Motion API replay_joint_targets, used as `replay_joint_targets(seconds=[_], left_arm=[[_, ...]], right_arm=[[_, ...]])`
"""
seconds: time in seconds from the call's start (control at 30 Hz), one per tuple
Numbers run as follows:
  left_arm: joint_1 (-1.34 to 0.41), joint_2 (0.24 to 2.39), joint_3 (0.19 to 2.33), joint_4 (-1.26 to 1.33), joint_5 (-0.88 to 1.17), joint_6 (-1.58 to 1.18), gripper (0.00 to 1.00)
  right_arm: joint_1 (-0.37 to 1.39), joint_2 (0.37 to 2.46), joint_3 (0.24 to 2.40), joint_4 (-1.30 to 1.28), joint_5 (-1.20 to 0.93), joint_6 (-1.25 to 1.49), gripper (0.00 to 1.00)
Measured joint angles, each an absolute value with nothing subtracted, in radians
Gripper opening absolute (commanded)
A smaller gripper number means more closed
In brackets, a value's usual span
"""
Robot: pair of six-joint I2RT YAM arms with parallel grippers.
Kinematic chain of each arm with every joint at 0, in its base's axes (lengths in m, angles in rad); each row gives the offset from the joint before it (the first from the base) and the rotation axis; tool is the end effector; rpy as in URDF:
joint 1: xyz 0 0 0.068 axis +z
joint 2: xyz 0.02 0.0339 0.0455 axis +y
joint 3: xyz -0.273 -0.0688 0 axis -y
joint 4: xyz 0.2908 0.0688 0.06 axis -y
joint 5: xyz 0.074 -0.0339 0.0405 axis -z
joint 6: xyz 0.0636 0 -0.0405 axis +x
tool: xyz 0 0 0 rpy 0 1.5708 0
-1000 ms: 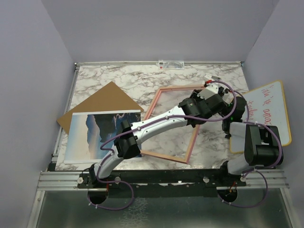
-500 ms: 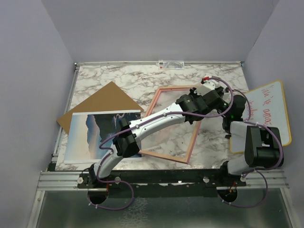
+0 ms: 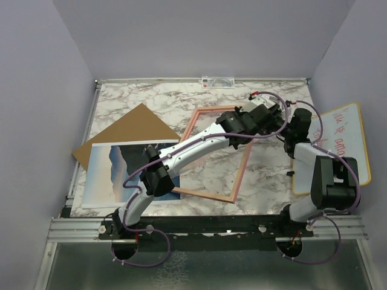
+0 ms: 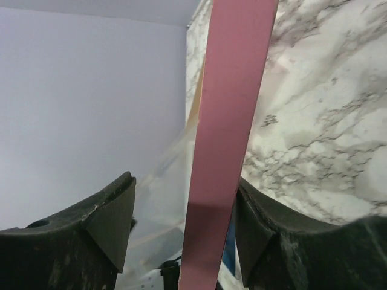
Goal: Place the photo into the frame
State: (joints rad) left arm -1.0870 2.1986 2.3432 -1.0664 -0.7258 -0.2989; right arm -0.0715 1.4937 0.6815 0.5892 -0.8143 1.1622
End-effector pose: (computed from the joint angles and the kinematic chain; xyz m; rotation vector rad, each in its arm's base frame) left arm 0.2853 -0.4521 0.3389 0.5843 2.1359 0.1697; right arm 0.3597 0.0206 0.1899 0.5585 1.9053 1.4698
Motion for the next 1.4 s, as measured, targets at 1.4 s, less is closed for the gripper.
replay_joint_targets(seconds=[1.4], left_arm=[[-0.935,2.122,2.424,-1.084,-0.872,-0.212,0.00]], right_arm=[[-0.083,1.626,1.073,-0.268,-0.363,0.599,0.93]])
